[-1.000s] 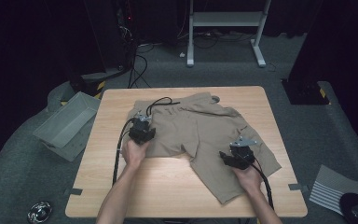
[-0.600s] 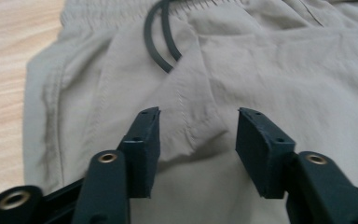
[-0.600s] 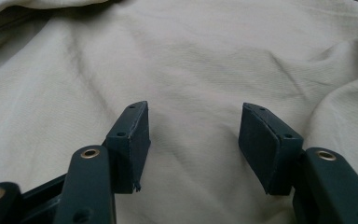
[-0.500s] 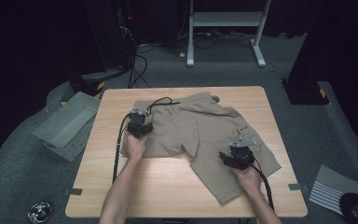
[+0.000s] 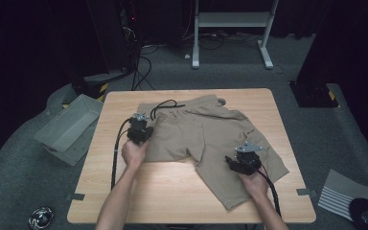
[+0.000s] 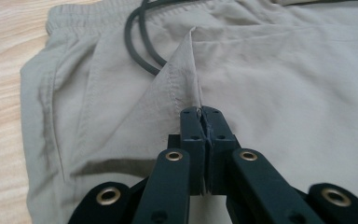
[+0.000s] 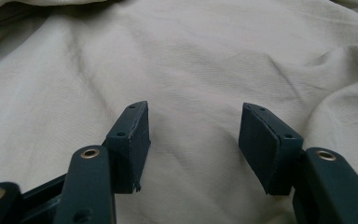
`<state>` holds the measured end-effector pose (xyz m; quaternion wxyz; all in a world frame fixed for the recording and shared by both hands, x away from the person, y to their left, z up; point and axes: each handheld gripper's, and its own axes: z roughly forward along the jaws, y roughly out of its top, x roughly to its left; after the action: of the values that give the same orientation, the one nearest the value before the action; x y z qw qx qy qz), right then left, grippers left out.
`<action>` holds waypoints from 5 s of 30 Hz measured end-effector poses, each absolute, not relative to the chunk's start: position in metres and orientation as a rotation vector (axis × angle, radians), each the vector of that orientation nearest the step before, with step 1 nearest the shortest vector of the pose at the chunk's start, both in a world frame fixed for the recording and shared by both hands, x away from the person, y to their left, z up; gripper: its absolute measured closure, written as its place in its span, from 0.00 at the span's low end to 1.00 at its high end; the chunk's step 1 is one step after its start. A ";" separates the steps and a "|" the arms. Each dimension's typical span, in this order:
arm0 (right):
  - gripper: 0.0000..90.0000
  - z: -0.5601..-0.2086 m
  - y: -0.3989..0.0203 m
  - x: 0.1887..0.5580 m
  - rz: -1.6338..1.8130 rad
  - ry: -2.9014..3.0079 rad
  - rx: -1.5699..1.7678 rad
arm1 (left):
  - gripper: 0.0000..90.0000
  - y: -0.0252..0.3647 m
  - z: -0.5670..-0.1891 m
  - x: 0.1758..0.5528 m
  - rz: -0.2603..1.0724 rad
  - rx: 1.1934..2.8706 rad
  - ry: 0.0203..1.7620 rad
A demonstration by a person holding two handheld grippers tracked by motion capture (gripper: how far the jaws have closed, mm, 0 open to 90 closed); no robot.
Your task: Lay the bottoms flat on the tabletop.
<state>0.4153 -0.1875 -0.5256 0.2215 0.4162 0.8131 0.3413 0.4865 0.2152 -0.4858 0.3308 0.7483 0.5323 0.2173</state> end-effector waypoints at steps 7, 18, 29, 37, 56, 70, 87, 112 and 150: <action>0.48 -0.526 -0.187 0.414 0.937 2.243 1.140 | 0.98 0.213 -0.478 0.450 0.524 1.994 1.295; 0.48 -0.526 -0.186 0.414 0.932 2.239 1.134 | 0.98 0.201 -0.504 0.409 0.431 2.130 1.250; 0.48 -0.526 -0.184 0.415 0.927 2.224 1.158 | 0.98 0.195 -0.510 0.443 0.517 2.168 1.293; 0.48 -0.526 -0.174 0.419 0.909 2.194 1.184 | 0.98 0.189 -0.509 0.478 0.570 2.165 1.353; 0.48 -0.526 -0.174 0.419 0.914 2.196 1.194 | 0.97 0.210 -0.482 0.424 0.465 2.074 1.258; 0.48 -0.526 -0.174 0.420 0.916 2.197 1.197 | 0.97 0.223 -0.500 0.379 0.502 2.170 1.227; 0.48 -0.526 -0.174 0.419 0.915 2.196 1.194 | 0.60 0.210 -0.487 0.408 0.502 2.025 1.289; 0.48 -0.526 -0.174 0.419 0.911 2.195 1.186 | 0.99 0.200 -0.501 0.442 0.448 2.038 1.354; 0.48 -0.526 -0.174 0.419 0.910 2.194 1.187 | 0.60 0.231 -0.485 0.385 0.451 1.996 1.319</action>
<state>0.4190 -0.1737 -0.5258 0.2406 0.4339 0.8020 0.3327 0.3850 0.2309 -0.4846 0.3461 0.7692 0.5083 0.1737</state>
